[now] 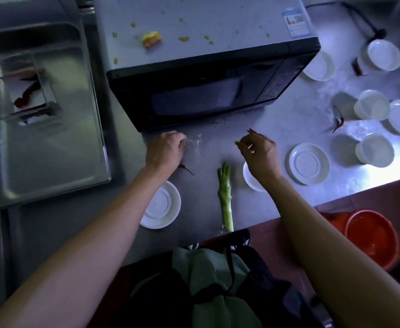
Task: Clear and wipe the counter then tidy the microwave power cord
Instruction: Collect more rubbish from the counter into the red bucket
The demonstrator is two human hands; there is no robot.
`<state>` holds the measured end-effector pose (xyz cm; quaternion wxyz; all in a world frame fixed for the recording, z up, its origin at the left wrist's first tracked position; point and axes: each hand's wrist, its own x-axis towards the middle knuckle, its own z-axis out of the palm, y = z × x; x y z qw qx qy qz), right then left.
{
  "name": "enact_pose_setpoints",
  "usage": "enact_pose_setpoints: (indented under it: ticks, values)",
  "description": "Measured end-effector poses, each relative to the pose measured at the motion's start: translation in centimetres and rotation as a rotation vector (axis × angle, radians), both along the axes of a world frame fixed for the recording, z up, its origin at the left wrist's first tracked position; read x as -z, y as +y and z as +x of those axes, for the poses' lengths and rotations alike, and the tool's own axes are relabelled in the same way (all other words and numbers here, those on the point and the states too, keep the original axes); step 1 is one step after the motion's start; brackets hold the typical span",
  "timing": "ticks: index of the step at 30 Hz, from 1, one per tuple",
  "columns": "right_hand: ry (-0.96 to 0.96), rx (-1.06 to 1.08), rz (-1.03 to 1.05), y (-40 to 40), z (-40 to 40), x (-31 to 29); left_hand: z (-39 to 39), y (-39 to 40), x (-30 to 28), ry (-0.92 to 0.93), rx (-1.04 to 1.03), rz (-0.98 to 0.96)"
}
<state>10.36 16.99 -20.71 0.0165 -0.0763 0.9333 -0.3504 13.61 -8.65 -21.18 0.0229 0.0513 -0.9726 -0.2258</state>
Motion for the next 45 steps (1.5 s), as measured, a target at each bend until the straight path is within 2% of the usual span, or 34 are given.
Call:
enact_pose_setpoints:
  ticks: [11, 16, 23, 32, 45]
  values:
    - [0.059, 0.197, 0.021, 10.3, 3.5, -1.7, -0.9, 11.0, -4.8, 0.123, 0.163, -0.091]
    - [0.049, 0.289, -0.038, 18.1, 6.8, -2.3, -0.1, 19.9, -6.2, 0.130, 0.283, -0.140]
    - [0.035, 0.489, 0.055, 31.6, 13.9, -2.9, 1.7, 34.5, -7.3, 0.086, 0.478, -0.156]
    - [0.008, 0.792, 0.078, 44.8, 25.2, -2.1, 6.8, 51.7, -6.6, 0.022, 0.816, -0.190]
    - [-0.079, 1.164, 0.043, 53.1, 35.6, 0.3, 11.4, 68.1, -3.9, -0.052, 1.142, -0.110]
